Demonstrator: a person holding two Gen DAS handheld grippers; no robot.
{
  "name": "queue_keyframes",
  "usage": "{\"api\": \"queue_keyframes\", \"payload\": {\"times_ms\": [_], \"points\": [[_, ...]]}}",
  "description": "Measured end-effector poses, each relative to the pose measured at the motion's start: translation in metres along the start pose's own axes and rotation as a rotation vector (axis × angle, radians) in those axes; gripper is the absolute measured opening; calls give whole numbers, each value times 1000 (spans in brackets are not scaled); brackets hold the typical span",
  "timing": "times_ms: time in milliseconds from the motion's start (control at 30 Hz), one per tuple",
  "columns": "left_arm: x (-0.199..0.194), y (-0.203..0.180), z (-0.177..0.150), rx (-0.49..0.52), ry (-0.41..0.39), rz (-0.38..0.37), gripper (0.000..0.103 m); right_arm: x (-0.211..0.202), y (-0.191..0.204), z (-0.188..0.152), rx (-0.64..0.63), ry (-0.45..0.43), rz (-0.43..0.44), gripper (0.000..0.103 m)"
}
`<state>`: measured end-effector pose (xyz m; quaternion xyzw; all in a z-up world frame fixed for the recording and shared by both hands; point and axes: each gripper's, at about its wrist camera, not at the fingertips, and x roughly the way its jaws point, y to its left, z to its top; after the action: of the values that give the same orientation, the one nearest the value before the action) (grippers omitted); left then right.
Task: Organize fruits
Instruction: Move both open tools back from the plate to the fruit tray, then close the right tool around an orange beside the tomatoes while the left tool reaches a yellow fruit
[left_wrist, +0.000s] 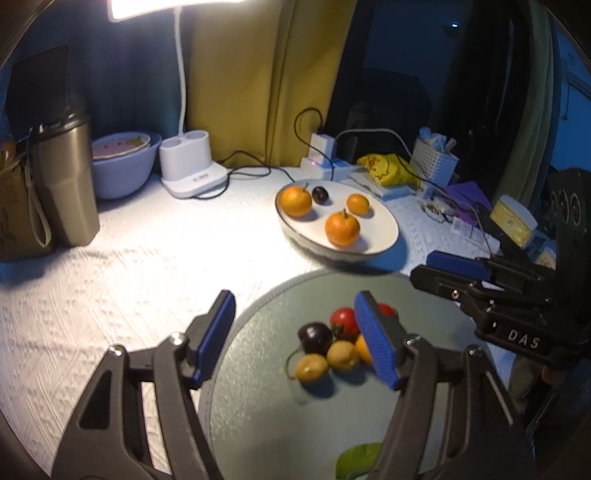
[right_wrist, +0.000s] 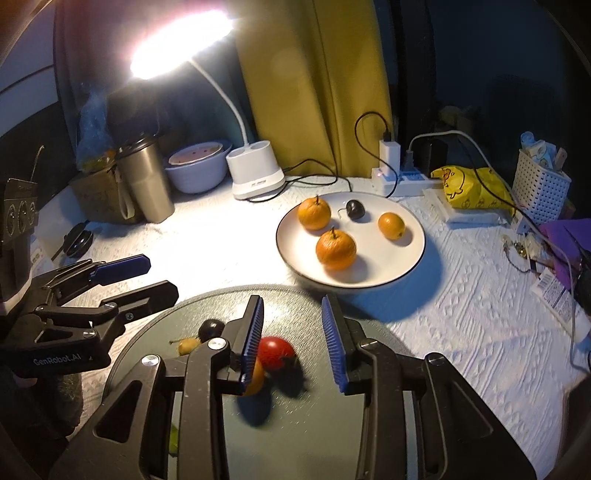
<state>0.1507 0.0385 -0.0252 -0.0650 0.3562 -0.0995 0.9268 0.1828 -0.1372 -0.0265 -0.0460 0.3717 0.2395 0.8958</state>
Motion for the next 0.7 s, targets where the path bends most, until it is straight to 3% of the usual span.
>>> {"api": "queue_keyframes", "payload": {"times_ms": [700], "points": [[10, -6, -39, 79, 83, 13, 68, 16, 23, -39, 0, 98, 45, 38]]}}
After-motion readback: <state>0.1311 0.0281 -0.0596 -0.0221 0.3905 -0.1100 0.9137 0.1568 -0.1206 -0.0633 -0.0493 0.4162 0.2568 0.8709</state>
